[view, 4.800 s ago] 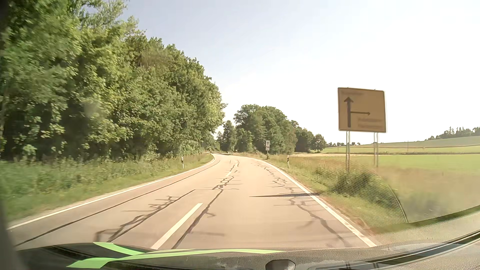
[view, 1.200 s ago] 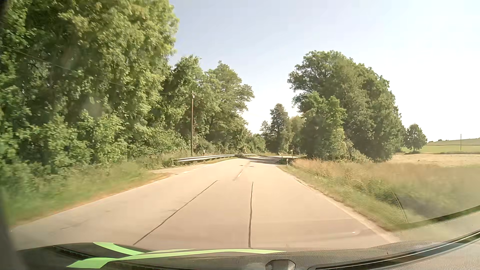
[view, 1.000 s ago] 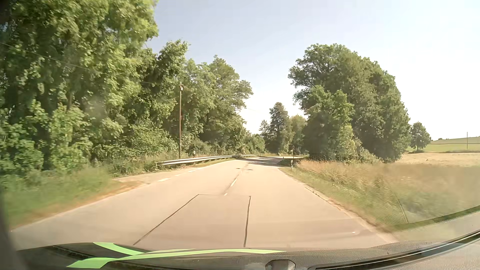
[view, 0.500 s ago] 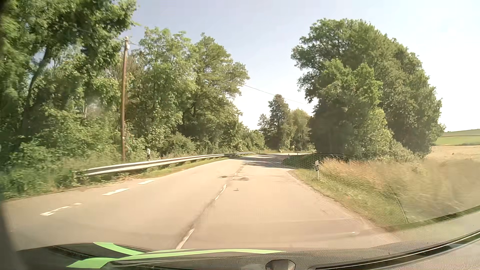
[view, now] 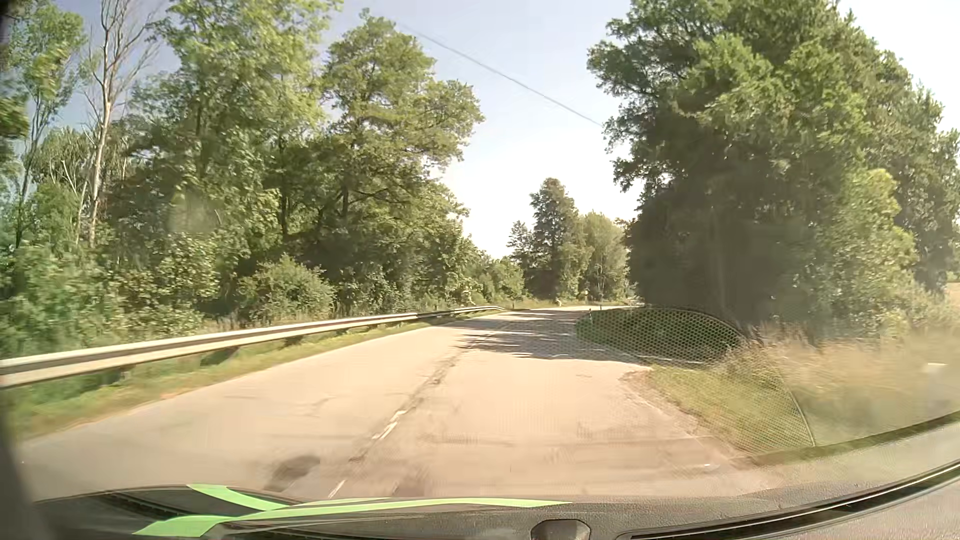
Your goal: Follow the waypoints while adhering to traffic rules and regulations
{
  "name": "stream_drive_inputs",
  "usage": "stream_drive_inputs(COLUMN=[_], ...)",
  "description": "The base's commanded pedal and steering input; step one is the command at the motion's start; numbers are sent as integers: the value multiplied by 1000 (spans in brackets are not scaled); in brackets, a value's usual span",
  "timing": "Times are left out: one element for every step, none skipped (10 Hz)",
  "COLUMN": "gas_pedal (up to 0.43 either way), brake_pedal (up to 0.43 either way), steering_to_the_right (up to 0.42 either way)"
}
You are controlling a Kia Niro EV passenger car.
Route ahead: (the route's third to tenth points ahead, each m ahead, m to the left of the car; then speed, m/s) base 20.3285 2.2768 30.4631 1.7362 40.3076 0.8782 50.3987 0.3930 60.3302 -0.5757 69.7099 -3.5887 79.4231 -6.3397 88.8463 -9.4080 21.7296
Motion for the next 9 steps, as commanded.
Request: stream_drive_inputs(gas_pedal=[189,189,189,189,189,189,197,197,197], brake_pedal=[0,0,0,0,0,0,0,0,0], steering_to_the_right=[9,13,14,14,15,14,15,16,17])
